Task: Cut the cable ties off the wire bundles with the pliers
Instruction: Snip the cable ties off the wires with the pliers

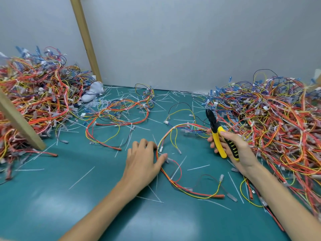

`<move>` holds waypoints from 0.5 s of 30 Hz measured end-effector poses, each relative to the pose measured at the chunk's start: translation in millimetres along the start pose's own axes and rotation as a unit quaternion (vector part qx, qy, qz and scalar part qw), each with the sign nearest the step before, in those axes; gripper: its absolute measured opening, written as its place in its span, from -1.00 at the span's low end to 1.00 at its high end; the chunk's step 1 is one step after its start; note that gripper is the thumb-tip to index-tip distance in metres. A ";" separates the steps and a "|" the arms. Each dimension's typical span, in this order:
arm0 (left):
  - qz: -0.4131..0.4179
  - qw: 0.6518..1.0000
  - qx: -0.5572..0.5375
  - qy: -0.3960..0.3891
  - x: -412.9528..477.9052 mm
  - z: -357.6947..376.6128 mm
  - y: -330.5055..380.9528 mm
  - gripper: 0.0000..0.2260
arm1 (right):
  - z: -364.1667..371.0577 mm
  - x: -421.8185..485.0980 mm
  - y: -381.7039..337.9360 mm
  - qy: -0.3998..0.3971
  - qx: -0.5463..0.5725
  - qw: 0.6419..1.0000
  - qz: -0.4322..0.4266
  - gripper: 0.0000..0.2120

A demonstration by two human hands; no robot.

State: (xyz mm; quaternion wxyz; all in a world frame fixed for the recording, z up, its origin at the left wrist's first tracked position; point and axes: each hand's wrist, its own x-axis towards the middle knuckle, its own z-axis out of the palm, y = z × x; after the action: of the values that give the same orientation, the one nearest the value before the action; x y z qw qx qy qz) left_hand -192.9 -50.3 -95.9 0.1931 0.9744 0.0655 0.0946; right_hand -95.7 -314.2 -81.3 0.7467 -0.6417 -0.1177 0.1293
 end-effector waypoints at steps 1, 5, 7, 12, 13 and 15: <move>0.002 1.000 -0.024 -0.007 1.2 0.3 1.6 -0.66 | 0.0 0.1 0.3 0.002 0.001 1.000 0.000 -0.54; -0.007 0.985 -0.167 -0.033 8.8 -4.8 9.5 -0.74 | -0.4 1.7 2.2 0.007 -0.014 1.000 -0.003 -0.61; 0.003 0.982 -0.186 -0.044 13.8 -8.6 16.5 -0.77 | -0.2 2.9 3.0 0.011 -0.033 0.999 -0.006 -0.64; 0.032 0.972 -0.225 -0.066 27.2 -12.0 31.5 -0.76 | 2.5 8.2 3.2 0.045 -0.066 0.997 -0.010 -0.65; 0.035 0.969 -0.231 -0.080 30.4 -12.5 32.3 -0.75 | 2.8 11.0 2.8 0.052 -0.061 0.997 -0.002 -0.66; 0.040 0.958 -0.263 -0.107 35.5 -14.6 32.4 -0.73 | 2.8 17.6 0.0 0.071 -0.039 0.996 0.028 -0.66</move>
State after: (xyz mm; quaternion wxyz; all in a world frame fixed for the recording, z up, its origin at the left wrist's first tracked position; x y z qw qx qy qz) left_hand -158.4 -68.8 -64.5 0.4448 0.8953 -0.0219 0.0110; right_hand -80.2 -305.6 -80.8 0.7234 -0.6813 -0.0510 0.0998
